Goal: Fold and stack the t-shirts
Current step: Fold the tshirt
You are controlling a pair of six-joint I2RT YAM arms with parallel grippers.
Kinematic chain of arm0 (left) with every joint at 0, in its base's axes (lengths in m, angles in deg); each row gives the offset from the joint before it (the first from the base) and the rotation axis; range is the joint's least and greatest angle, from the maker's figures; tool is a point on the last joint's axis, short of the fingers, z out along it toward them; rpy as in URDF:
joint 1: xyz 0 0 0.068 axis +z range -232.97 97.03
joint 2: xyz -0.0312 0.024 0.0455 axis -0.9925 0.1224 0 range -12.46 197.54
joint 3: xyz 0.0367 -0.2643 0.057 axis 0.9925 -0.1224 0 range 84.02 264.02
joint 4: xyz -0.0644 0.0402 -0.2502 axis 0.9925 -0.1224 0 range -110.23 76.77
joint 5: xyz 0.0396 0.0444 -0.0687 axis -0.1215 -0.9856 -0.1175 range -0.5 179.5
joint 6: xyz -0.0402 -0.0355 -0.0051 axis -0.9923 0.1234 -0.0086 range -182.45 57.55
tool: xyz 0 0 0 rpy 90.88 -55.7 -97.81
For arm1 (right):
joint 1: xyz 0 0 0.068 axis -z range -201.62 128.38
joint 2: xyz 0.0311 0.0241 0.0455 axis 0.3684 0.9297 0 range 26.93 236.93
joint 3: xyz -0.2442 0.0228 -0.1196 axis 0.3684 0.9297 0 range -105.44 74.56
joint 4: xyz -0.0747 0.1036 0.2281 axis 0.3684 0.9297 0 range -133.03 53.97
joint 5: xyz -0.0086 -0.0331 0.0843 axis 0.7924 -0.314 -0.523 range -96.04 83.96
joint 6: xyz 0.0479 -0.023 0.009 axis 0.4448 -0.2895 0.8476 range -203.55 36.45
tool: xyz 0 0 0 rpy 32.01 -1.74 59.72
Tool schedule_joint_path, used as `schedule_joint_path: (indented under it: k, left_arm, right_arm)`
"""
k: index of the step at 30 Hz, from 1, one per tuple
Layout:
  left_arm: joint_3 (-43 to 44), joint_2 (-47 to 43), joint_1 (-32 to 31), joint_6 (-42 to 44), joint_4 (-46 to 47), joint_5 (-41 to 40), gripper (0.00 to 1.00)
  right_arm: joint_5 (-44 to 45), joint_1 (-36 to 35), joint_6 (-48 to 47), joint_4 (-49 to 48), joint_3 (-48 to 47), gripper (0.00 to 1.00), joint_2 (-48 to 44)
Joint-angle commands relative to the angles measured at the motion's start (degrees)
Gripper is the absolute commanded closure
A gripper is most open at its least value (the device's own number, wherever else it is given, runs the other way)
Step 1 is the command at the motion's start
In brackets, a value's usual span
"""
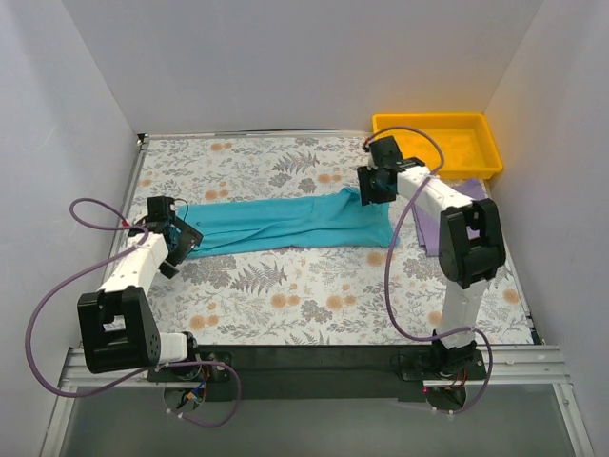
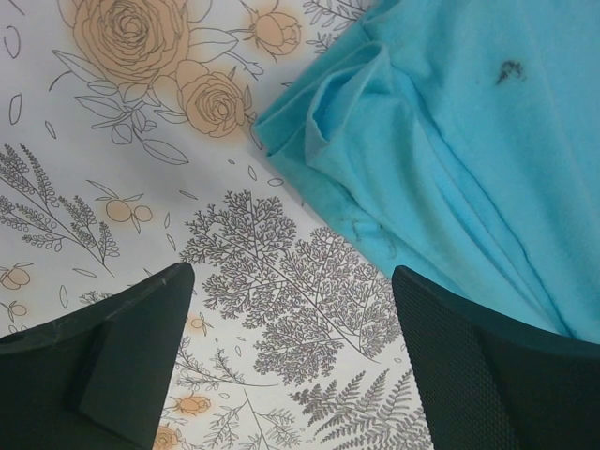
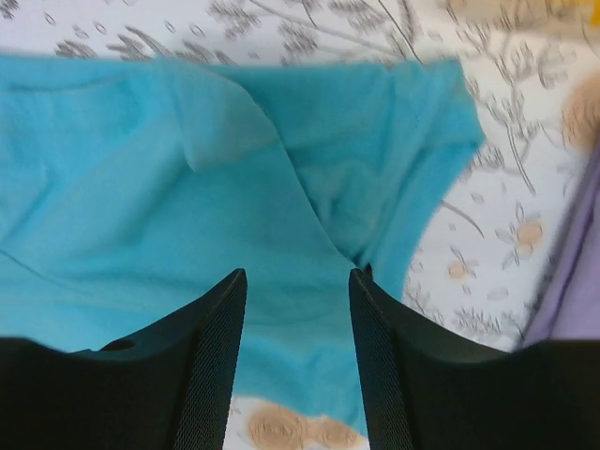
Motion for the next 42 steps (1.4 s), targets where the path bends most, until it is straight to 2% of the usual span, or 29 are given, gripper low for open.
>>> schedule_joint_path:
  k: [1, 6, 9, 20, 27, 30, 31, 34, 38, 42]
  left_arm:
    - [-1.17, 0.19, 0.27, -2.43, 1.98, -3.27, 0.22]
    - [-1.61, 3.17, 0.35, -2.52, 3.65, -5.47, 0.3]
    - [-0.56, 4.67, 0.35, -2.35, 4.0, -5.65, 0.35]
    - [6.03, 9.15, 0.35, -2.34, 3.56, -8.29, 0.39]
    - [8.58, 12.84, 0.35, -2.61, 4.35, -7.58, 0.48]
    - [9.72, 13.64, 0.35, -2.61, 4.44, -7.58, 0.55]
    - [9.99, 14.08, 0.35, -2.52, 4.44, -7.58, 0.62]
    - [11.48, 15.39, 0.35, -2.35, 4.44, -7.58, 0.69]
    - [13.85, 17.41, 0.35, -2.17, 4.09, -7.49, 0.84]
    - [16.67, 19.87, 0.35, -2.43, 3.48, -7.67, 0.89]
  right_arm:
    - [-5.33, 3.47, 3.5, -1.44, 6.53, 0.53, -8.78]
    - [-12.63, 8.22, 7.72, -6.36, 21.2, 0.53, -17.84]
    - [-14.48, 9.72, 8.25, -7.59, 25.35, 0.53, -20.57]
    - [-16.33, 10.51, 7.64, -7.59, 27.03, 0.54, -23.74]
    - [-17.12, 11.13, 7.28, -7.51, 27.12, 0.54, -24.0]
    - [-17.29, 11.39, 7.28, -7.59, 27.47, 0.54, -24.27]
    - [-17.29, 11.39, 7.28, -7.59, 27.56, 0.54, -24.44]
    - [-17.38, 11.57, 7.11, -7.42, 28.0, 0.54, -24.62]
    - [-17.29, 11.65, 6.76, -7.51, 28.44, 0.54, -24.88]
    - [-17.12, 11.74, 6.32, -7.42, 28.88, 0.54, -25.23]
